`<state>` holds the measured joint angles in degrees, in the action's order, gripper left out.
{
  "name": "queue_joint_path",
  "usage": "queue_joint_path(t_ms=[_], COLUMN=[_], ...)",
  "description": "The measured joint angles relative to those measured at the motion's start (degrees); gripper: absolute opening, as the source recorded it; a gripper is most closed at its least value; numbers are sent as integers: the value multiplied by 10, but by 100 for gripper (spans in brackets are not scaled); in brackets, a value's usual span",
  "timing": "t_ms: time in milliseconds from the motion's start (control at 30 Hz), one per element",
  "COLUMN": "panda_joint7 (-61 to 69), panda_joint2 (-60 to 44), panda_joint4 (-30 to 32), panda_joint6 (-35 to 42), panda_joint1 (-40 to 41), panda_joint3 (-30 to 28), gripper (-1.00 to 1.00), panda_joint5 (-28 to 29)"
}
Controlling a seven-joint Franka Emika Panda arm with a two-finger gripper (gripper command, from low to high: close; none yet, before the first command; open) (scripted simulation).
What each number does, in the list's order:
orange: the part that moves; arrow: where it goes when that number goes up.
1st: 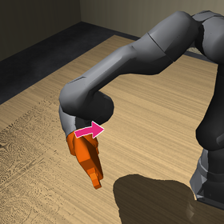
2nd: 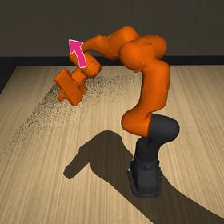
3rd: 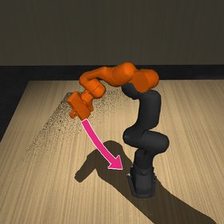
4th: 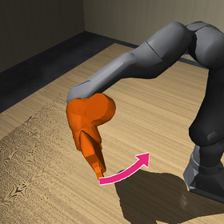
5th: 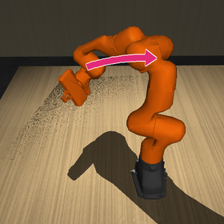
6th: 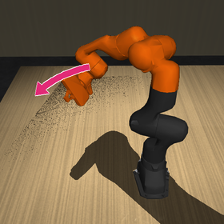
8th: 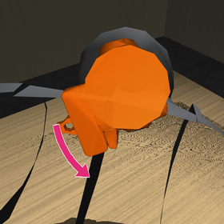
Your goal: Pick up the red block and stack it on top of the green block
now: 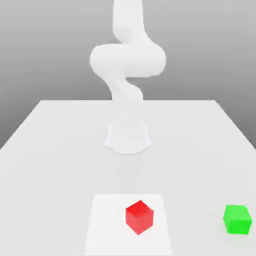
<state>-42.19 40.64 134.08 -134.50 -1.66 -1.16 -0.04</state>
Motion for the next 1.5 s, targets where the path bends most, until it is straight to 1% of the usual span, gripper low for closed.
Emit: queue_joint_path(t_ms=[367, 667, 733, 867, 900, 1133, 1333, 1500], panda_joint7=[170, 302, 319, 338, 340, 341, 316, 255], panda_joint2=[-233, -419, -460, -543, -563, -567, -464, -472], panda_joint4=[102, 185, 191, 183, 180, 180, 191, 117], panda_joint6=[-122, -220, -248, -316, -332, -335, -243, -178], panda_joint1=[-62, -83, -83, -70, -65, -63, -74, -169], panda_joint3=[-42, -45, -44, -27, -22, -19, -26, 40], gripper=[0, 0, 0, 0, -100, -100, -100, -100], panda_joint5=[-12, -15, -17, -35, -39, -40, -10, 9])
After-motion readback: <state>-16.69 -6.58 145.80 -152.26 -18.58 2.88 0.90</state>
